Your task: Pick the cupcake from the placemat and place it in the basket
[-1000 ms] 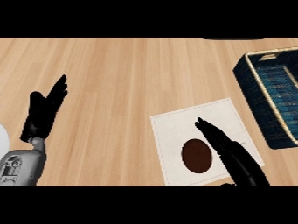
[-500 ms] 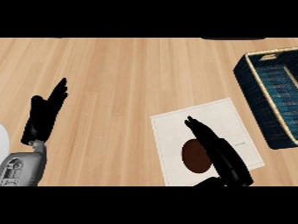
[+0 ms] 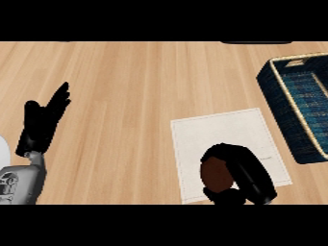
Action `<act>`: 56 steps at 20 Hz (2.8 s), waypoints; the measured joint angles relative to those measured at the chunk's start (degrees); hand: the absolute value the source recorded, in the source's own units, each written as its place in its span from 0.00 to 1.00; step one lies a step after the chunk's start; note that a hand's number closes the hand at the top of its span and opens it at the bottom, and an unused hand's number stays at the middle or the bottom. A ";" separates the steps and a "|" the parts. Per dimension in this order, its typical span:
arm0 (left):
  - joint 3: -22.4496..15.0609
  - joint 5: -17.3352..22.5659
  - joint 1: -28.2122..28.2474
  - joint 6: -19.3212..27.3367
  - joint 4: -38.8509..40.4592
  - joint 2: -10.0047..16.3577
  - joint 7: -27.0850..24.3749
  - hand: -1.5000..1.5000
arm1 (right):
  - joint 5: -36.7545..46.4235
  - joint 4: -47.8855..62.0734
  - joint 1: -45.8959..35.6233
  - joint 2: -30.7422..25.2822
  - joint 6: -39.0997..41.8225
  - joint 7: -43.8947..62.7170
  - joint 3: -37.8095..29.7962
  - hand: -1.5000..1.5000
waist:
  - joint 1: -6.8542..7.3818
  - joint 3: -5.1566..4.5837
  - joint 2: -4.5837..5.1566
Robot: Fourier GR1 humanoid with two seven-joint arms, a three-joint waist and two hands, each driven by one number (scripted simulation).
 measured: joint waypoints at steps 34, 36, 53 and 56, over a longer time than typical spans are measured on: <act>0.03 -1.25 -0.91 0.20 3.46 -0.98 -1.91 0.50 | -8.77 -17.25 -53.37 6.75 13.71 62.90 -8.49 1.00 | 0.14 0.02 -0.26; -0.17 -1.27 -0.90 0.17 2.66 -1.07 -0.85 0.50 | -10.19 -16.86 -58.06 6.27 14.60 63.84 -12.22 1.00 | 0.09 0.02 -0.28; 0.24 -1.23 0.38 0.13 1.61 -0.89 -1.50 0.50 | -9.19 6.84 -78.64 -14.18 25.44 59.26 -24.49 1.00 | -0.25 -0.04 -0.10; 0.69 -0.93 -0.27 -0.21 1.61 -0.33 -0.97 0.50 | -8.35 11.05 -78.02 -19.16 28.96 56.71 -24.69 1.00 | -0.33 0.00 0.00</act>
